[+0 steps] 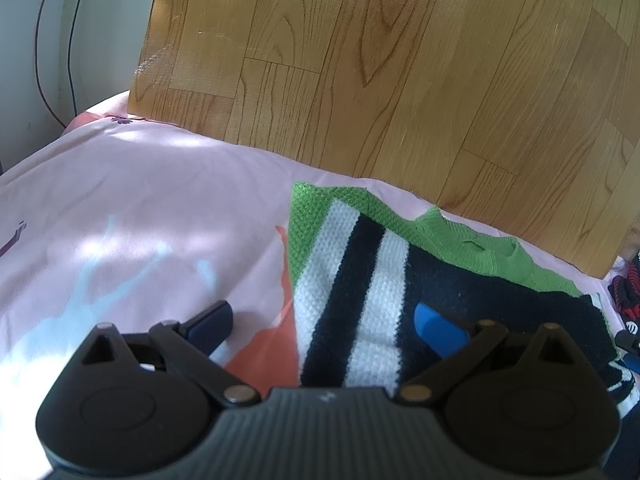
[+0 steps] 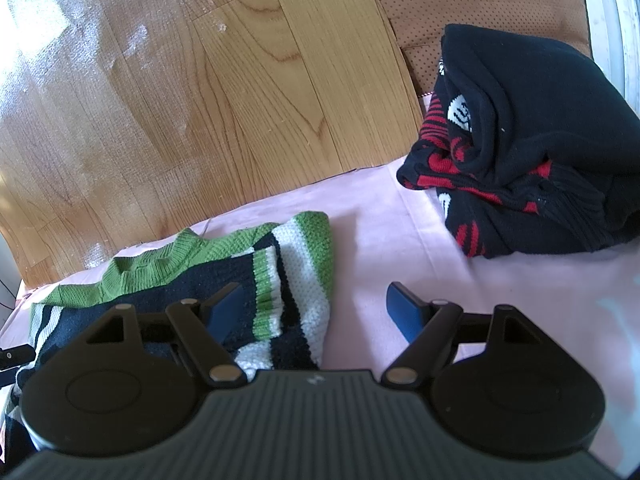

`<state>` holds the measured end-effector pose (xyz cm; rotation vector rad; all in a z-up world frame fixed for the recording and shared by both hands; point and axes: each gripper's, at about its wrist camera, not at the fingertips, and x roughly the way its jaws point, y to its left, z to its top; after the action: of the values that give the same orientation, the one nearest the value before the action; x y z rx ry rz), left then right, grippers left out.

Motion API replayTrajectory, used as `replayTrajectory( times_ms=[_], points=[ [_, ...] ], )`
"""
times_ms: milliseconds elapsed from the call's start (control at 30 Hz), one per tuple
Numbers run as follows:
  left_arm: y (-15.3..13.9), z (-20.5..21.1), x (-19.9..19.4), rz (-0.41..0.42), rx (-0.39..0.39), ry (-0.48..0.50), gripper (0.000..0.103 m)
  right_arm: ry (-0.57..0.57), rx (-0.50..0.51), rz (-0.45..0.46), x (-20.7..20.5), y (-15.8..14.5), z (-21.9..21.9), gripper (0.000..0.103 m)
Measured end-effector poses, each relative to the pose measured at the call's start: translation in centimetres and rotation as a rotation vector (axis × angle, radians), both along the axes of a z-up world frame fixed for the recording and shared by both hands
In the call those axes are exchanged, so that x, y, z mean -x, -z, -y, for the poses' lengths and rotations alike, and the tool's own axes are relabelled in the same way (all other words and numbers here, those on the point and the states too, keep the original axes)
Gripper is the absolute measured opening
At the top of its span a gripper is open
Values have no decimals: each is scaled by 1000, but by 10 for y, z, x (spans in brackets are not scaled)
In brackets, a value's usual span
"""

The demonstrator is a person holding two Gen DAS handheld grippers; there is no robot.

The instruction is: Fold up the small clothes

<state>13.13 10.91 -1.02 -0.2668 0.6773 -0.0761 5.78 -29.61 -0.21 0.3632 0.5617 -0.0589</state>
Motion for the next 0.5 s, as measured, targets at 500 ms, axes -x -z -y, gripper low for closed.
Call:
replayTrajectory(
  times_ms=[500],
  points=[
    [0, 2, 0, -3, -18, -1, 101, 8, 0, 4, 1, 0, -1, 81]
  ],
)
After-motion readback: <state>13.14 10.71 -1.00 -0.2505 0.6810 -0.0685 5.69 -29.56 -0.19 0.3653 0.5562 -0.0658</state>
